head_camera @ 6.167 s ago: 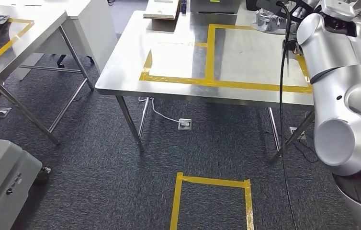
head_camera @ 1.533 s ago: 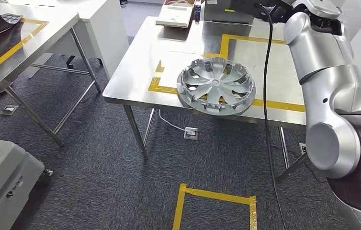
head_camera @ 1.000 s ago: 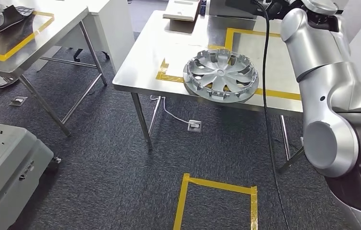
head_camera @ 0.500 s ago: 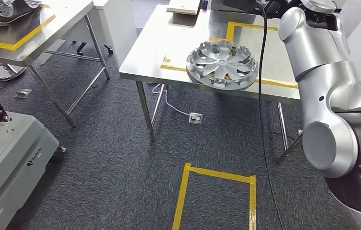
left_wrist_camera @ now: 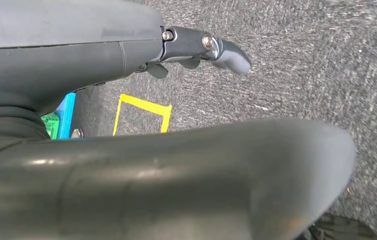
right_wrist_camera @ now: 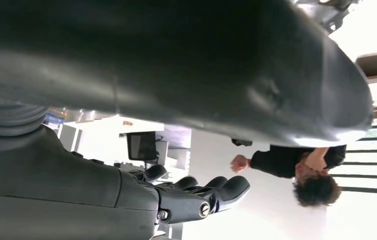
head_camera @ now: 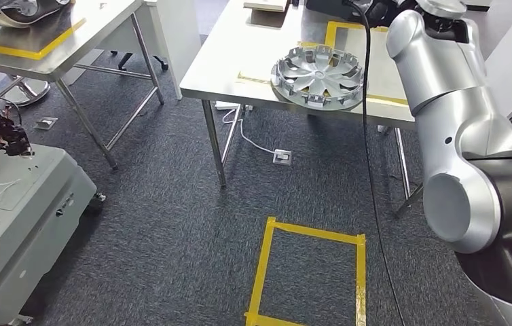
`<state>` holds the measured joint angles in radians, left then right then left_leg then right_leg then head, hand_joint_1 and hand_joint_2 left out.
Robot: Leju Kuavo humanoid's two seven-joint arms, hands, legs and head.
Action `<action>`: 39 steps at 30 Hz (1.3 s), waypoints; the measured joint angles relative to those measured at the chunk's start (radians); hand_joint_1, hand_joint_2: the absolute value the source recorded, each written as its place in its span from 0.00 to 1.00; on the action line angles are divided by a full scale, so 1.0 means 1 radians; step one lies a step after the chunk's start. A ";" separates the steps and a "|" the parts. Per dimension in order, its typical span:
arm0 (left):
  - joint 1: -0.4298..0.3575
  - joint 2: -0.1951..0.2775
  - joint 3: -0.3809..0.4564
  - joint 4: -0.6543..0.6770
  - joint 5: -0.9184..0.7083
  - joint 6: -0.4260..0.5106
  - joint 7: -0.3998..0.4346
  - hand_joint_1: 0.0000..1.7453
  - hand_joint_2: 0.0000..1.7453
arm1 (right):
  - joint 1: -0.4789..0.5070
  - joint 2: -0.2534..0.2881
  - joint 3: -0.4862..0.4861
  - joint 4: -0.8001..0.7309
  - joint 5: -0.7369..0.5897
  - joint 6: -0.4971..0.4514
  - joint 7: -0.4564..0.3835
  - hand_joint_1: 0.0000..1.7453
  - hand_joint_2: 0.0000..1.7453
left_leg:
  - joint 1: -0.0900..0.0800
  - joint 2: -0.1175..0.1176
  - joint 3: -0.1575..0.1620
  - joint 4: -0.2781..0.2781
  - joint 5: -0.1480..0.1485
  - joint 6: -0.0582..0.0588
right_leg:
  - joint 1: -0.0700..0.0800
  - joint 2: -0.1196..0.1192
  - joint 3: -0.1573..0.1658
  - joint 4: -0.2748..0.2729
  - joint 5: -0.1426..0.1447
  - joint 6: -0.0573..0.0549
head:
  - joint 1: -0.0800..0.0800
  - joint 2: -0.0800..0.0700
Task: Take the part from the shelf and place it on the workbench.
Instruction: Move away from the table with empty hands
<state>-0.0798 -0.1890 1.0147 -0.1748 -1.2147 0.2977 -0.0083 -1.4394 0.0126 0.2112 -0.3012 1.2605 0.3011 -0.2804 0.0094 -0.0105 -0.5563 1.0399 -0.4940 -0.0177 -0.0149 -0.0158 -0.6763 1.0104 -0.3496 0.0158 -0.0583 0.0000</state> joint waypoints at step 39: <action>0.000 0.013 0.000 -0.001 -0.006 -0.001 -0.002 0.00 0.00 | 0.033 -0.047 0.020 0.006 -0.031 -0.019 -0.004 0.00 0.00 | -0.004 0.009 -0.040 -0.016 0.053 0.045 | 0.000 0.011 -0.088 0.192 -0.175 0.023 | 0.003 0.000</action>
<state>-0.0796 -0.1759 1.0147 -0.1762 -1.2203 0.2972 -0.0103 -1.4062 -0.0340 0.2308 -0.2956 1.2291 0.2819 -0.2842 0.0051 -0.0020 -0.5960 1.0236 -0.4409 0.0271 -0.0146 -0.0052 -0.7645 1.2022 -0.5243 0.0384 -0.0557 0.0000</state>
